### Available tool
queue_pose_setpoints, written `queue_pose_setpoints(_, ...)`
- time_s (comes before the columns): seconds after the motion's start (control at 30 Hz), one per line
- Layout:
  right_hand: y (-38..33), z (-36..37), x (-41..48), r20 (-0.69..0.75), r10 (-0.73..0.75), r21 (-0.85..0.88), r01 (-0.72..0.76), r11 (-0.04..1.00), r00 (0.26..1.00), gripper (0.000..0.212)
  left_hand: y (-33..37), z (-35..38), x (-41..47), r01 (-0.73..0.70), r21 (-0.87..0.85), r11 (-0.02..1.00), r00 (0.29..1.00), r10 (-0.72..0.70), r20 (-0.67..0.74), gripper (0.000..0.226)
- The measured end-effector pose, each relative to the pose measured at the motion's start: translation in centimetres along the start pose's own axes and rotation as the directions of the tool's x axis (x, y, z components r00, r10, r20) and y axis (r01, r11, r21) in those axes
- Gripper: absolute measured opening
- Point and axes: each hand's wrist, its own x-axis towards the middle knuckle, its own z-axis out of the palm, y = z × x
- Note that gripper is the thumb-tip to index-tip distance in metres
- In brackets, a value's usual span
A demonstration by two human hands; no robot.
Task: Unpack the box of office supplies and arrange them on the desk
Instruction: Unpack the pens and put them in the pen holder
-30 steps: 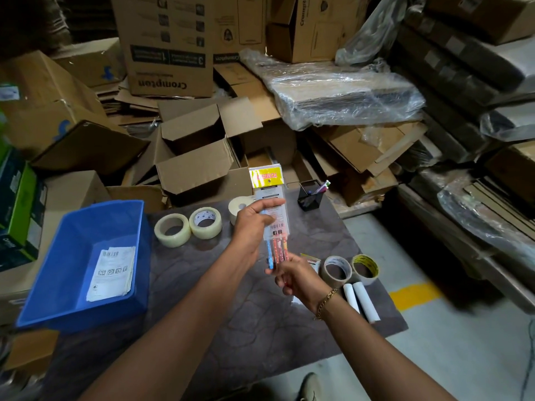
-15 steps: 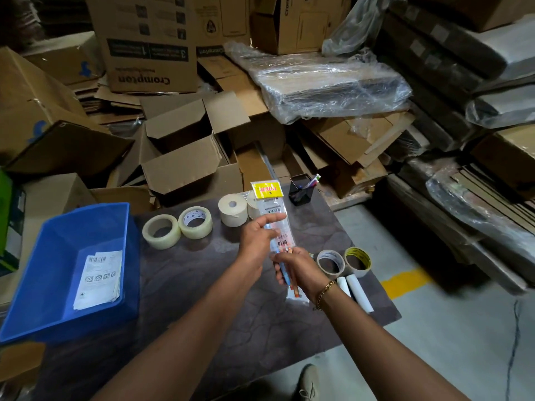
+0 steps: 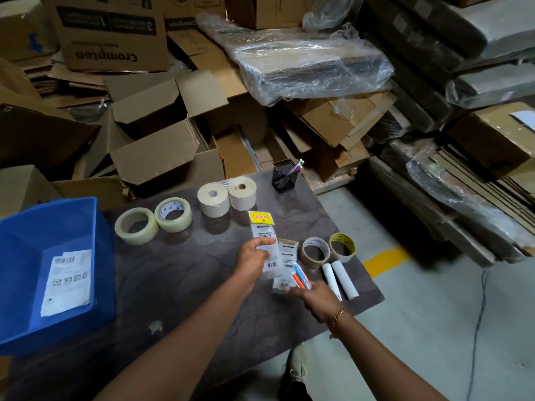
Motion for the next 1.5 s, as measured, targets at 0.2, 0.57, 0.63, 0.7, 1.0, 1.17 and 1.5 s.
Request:
queue_pose_setpoints(0.2,3.1,-3.1,-0.6,-0.197,0.074,0.083,-0.059,0.995,0.978,0.033,-5.2,2.8,1.7,0.213,0.168,0.963,0.961,-0.237,0.141,0.039)
queue_pose_setpoints(0.57,-1.6,-4.9,-0.1,-0.205,-0.028,0.513,0.132,0.848,0.978,0.056,-4.8,5.8,0.1,0.087,0.463,0.882,0.98,-0.159,0.118,0.019)
queue_pose_setpoints(0.63,-3.9,-4.5,0.2,-0.256,-0.094,0.517,0.218,0.828,0.962,0.058,-3.6,6.5,-1.3,0.282,0.253,0.925,0.908,-0.343,0.242,0.025)
queue_pose_setpoints(0.7,-5.4,-4.1,0.6,-0.272,-0.126,0.501,0.252,0.828,0.954,0.06,-2.9,7.2,-2.0,0.47,0.071,0.88,0.801,-0.459,0.384,0.038)
queue_pose_setpoints(1.0,-6.8,-4.6,4.1,-0.123,-0.24,0.27,0.265,0.926,0.963,0.055,-1.4,7.7,0.8,0.441,-0.222,0.869,0.897,-0.416,0.152,0.034)
queue_pose_setpoints(1.17,-9.7,-7.6,8.1,-0.112,-0.355,0.168,0.37,0.914,0.928,0.043,0.9,10.4,4.6,0.367,-0.185,0.912,0.93,-0.356,0.087,0.04)
queue_pose_setpoints(1.5,-15.9,-11.6,18.6,-0.044,-0.362,0.095,0.365,0.926,0.931,0.048,7.3,16.4,13.9,0.34,-0.308,0.888,0.94,-0.331,0.084,0.035)
